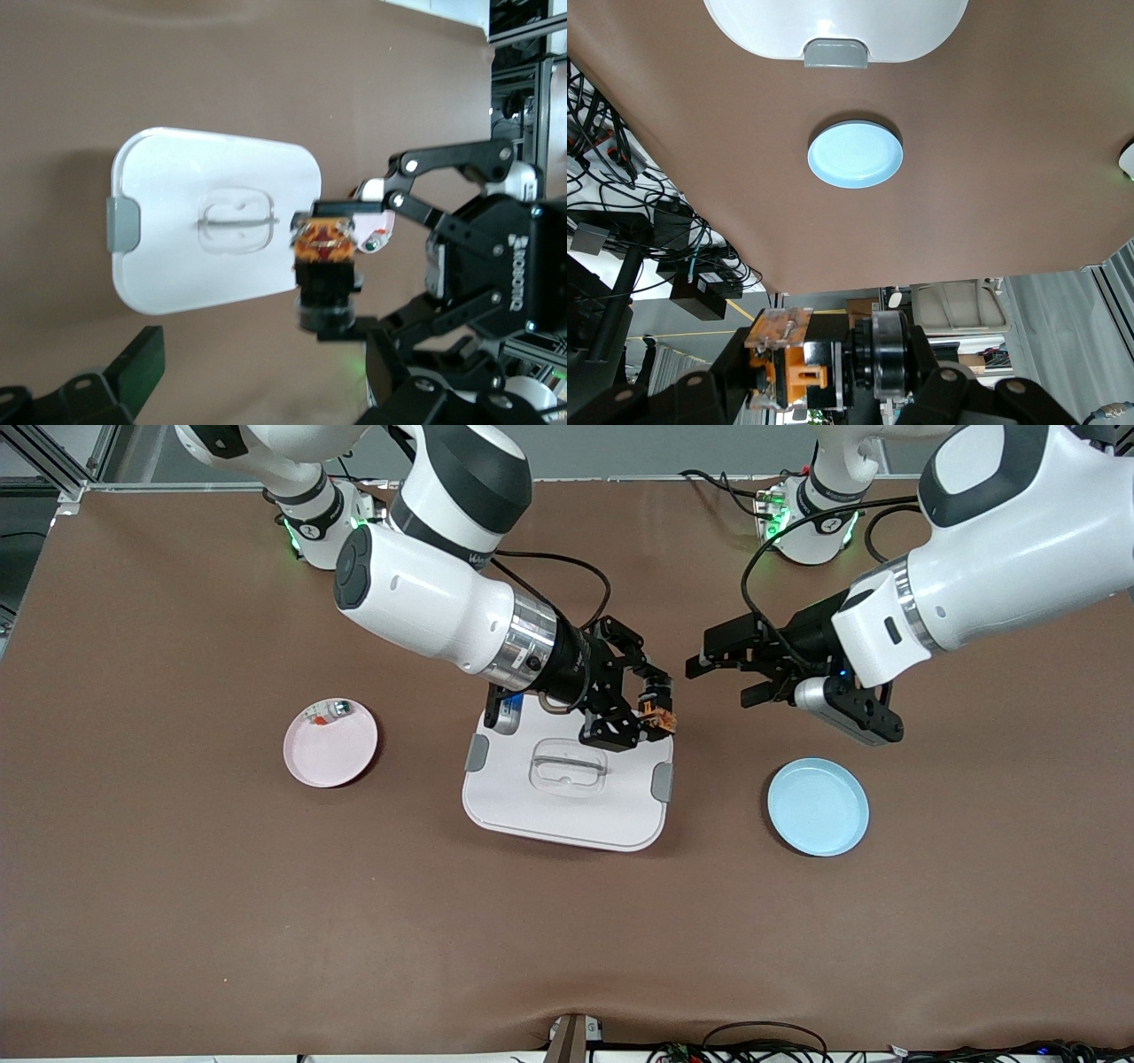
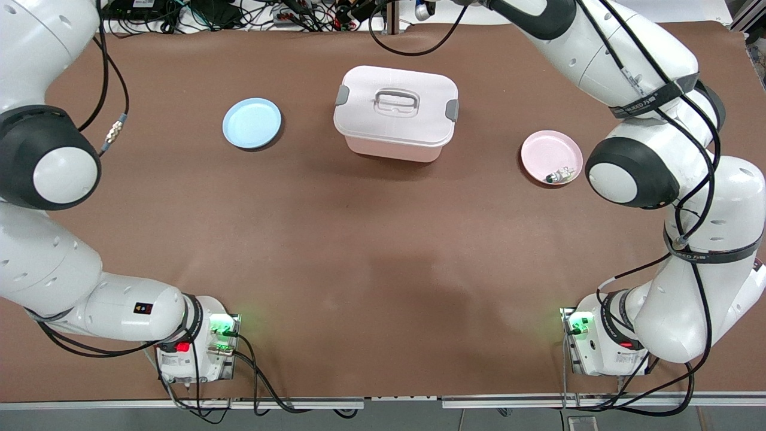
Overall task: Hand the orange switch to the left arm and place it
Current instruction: 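Hold the switch above the box while the left gripper reaches it, then grasp the switch with the left gripper while the right gripper releases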
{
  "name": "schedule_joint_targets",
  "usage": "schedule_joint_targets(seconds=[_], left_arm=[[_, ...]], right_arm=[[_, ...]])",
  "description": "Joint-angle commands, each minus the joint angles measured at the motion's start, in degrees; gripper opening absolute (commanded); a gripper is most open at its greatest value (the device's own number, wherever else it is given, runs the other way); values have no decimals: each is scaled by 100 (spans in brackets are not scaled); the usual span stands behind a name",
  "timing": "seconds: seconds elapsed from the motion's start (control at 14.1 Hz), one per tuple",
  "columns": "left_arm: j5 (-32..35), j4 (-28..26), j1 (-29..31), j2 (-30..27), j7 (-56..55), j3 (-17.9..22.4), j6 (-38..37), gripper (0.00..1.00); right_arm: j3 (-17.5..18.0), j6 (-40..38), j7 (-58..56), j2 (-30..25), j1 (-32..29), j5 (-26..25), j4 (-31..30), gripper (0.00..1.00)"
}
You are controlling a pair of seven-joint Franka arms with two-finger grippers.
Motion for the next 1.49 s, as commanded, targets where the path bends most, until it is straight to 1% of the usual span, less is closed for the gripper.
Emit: schedule_joint_targets(seconds=[0.0, 0.21, 0.28, 0.64, 0.85, 0.92, 1.07, 1.14, 1.35, 1.42], left_arm=[[-73, 237, -80, 198, -8, -10, 161, 100], [-73, 299, -177, 295, -69, -10, 318, 100], [-64, 299, -281, 329, -69, -2, 354, 98], [-47, 299, -441, 470, -87, -1, 767, 85], [15, 290, -432, 462, -69, -1, 759, 74], [23, 290, -432, 453, -60, -1, 759, 69], [24, 290, -432, 453, -60, -1, 759, 47], [24, 290, -441, 453, -60, -1, 759, 38], [76, 281, -441, 462, -34, -1, 759, 35], [198, 281, -441, 462, -34, -1, 759, 28]], right_arm=[[0, 33, 133, 197, 38, 97, 303, 0], [17, 42, 134, 302, 38, 97, 452, 0], [17, 121, 168, 302, 38, 106, 453, 0], [9, 200, 204, 311, 82, 97, 453, 0], [9, 227, 230, 311, 82, 97, 453, 0], [9, 227, 239, 311, 82, 97, 461, 0], [9, 227, 248, 311, 82, 106, 461, 0], [9, 227, 248, 311, 82, 97, 461, 0], [17, 236, 248, 311, 82, 106, 461, 0], [17, 244, 248, 311, 82, 106, 453, 0]])
